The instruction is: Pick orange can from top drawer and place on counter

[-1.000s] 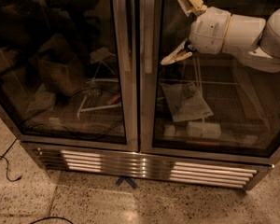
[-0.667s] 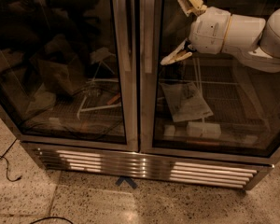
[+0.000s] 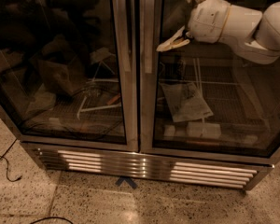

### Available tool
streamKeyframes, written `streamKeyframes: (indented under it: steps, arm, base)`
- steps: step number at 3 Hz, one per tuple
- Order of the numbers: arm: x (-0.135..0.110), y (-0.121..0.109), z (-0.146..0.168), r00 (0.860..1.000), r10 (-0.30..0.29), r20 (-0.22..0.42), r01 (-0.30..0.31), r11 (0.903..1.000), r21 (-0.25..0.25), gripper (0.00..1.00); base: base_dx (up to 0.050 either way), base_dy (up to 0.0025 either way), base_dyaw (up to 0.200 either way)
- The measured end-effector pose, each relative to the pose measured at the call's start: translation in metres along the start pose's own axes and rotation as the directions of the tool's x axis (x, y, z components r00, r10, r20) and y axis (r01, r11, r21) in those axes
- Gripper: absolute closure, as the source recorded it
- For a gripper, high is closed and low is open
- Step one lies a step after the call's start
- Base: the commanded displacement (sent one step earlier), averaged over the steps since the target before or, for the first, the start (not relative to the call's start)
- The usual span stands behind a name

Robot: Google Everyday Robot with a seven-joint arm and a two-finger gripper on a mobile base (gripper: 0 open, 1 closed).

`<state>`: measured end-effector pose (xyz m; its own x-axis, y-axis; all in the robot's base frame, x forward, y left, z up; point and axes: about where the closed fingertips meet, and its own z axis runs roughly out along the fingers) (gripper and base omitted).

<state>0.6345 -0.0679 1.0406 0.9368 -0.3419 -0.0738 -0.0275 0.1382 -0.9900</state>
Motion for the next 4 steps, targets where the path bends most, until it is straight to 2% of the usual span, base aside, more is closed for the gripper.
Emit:
streamKeyframes:
  steps: [1, 2, 3, 4]
  arm:
    - [0.015, -0.017, -0.015, 1.000, 0.003, -0.009, -0.002, 0.9983, 0.059, 0.00]
    - [0.011, -0.031, -0.039, 0.999, -0.009, -0.034, 0.012, 0.9953, 0.096, 0.00]
    - [-0.008, -0.036, -0.057, 1.000, -0.025, -0.010, 0.026, 0.9962, 0.083, 0.00]
    - [-0.040, -0.039, -0.064, 0.997, -0.056, 0.055, 0.053, 0.9972, 0.053, 0.00]
  base:
    - [0.000, 0.00000, 0.000]
    - [0.000, 0.00000, 0.000]
    - [0.000, 0.00000, 0.000]
    - [0.000, 0.00000, 0.000]
